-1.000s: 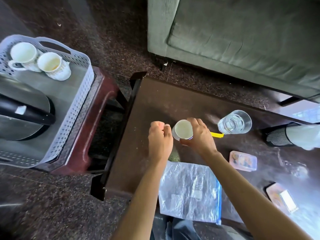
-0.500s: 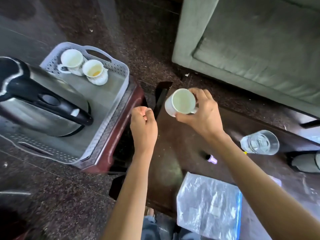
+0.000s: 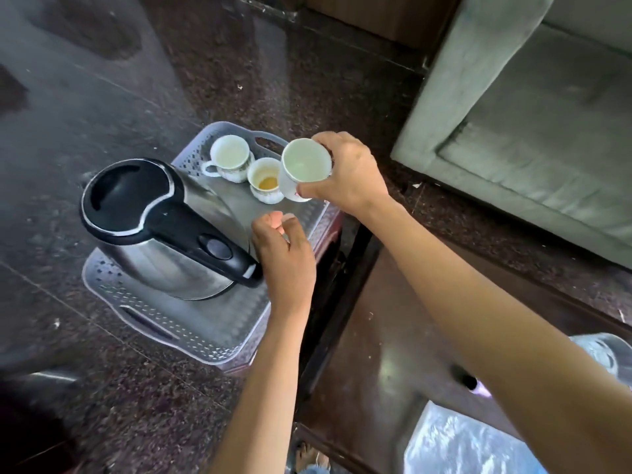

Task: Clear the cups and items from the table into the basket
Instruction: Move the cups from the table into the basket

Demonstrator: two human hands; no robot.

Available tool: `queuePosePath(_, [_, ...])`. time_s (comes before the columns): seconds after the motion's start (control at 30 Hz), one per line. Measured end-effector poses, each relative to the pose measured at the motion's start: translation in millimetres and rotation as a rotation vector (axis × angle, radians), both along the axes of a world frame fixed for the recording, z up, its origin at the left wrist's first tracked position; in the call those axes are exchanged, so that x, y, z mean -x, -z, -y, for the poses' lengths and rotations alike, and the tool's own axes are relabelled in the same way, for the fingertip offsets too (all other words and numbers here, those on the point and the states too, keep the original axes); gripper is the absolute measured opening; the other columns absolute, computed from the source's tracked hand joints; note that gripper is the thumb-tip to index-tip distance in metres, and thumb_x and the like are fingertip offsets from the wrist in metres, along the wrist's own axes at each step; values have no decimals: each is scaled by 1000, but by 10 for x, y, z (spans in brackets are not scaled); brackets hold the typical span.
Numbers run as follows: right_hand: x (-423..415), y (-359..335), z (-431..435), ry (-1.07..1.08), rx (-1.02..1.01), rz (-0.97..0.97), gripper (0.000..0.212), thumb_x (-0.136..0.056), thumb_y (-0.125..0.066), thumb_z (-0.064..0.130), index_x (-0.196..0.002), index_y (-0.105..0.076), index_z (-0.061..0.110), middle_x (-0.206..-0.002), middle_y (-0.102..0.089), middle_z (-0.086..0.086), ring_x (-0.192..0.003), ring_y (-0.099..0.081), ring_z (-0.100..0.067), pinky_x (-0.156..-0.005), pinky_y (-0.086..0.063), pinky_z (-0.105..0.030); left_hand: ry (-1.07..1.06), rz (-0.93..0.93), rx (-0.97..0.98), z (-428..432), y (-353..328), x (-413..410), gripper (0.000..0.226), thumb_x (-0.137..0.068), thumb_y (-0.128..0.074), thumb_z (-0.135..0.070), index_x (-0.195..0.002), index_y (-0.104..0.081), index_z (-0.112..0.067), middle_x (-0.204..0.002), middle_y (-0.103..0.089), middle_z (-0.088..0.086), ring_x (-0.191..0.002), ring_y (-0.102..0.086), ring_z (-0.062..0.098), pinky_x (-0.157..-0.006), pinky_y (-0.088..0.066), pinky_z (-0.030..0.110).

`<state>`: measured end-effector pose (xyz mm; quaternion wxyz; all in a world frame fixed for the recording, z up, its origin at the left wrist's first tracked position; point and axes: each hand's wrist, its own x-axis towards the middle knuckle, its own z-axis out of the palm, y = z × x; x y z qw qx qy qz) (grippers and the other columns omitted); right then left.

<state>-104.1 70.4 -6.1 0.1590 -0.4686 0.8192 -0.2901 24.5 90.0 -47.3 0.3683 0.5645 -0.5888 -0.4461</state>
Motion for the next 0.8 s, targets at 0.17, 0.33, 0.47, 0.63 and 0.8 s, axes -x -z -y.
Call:
queuePosePath(0.17, [-81,80,157,-38,-114,-42,68,-57,-82,35,-118,-58,19,-118,-58,-4,-112,-50,-27,-93,-44,-42,-24,-4,-18,93,19,54,25,-94,-43,-12,-113,-49,3,-118,-54,17,-109,-51,28,-92,-41,33])
queuePosePath(0.33, [-68,126,155,-10,-101,-19,70,-56,-81,33,-120,-57,18,-119,-59,-4,-111,-48,-28,-94,-43,-42,-14,31,-10,157,75,77,26,-94,-44,-12,-114,-48,4,-118,-53,17,-110,-51,29,-95,-41,40])
queuePosePath(0.47, [-75,184,27,30,-57,3,75,-49,-77,43,-118,-59,20,-116,-61,-2,-107,-48,-26,-93,-44,-44,-8,30,-15,134,100,83,22,-93,-44,-10,-111,-49,2,-112,-53,11,-106,-51,26,-91,-41,34])
queuePosePath(0.63, [-119,198,59,-29,-130,-115,72,-57,-81,45,-121,-57,22,-120,-57,-3,-114,-45,-27,-94,-42,-42,21,35,-49,97,152,92,20,-94,-44,-11,-109,-50,0,-107,-50,6,-103,-51,25,-88,-41,32])
queuePosePath(0.8, [-102,253,166,-143,-264,-250,79,-59,-84,38,-129,-49,24,-128,-54,0,-123,-39,-25,-98,-35,-41,40,55,-65,75,208,82,23,-94,-43,-12,-111,-50,3,-113,-54,16,-105,-51,28,-89,-40,31])
